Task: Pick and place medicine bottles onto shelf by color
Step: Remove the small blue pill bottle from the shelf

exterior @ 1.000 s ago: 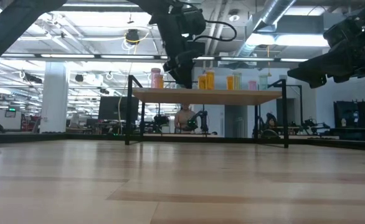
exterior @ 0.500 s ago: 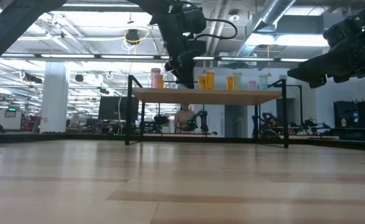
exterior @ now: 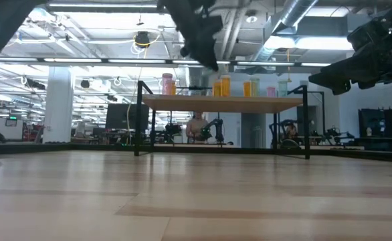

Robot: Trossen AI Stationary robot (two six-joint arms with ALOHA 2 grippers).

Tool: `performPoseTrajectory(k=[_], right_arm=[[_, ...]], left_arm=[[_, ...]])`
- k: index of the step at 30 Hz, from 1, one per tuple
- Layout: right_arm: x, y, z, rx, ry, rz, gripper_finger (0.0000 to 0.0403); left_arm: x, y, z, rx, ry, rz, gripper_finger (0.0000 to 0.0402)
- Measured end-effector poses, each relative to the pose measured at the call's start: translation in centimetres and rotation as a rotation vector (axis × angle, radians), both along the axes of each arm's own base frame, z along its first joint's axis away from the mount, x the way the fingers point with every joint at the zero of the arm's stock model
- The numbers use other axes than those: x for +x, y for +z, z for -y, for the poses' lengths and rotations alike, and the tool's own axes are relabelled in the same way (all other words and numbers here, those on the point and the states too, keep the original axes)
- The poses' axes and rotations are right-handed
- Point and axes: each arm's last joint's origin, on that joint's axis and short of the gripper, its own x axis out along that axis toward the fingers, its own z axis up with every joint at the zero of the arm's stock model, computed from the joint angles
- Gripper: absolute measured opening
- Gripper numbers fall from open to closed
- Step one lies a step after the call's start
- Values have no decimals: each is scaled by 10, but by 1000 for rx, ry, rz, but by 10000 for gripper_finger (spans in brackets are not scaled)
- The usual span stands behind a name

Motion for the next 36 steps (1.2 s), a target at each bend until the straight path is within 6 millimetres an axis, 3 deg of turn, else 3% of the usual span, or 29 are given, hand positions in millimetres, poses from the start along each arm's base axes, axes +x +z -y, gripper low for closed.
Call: performPoseTrajectory(k=[9,13,19,24,28,31,36], right_arm=[[0,0,0,0,0,-1,245],[0,0,0,0,0,-1,245],[0,0,0,0,0,0,245],[0,0,0,0,0,-1,245],[0,0,0,-1,0,3,245],[0,0,0,-1,0,5,245],[0,0,0,-1,0,6,245]], left_arm=[[-13,52,51,76,-87,173,78],[-13,63,80,133,-107,198,78],[-7,64,116,147,-184,208,78],[-7,48,131,160,-206,268,75],[-29,32,138,133,-184,364,74],[-51,-1,149,90,-176,432,76],[-94,-65,178,3,-195,704,77]])
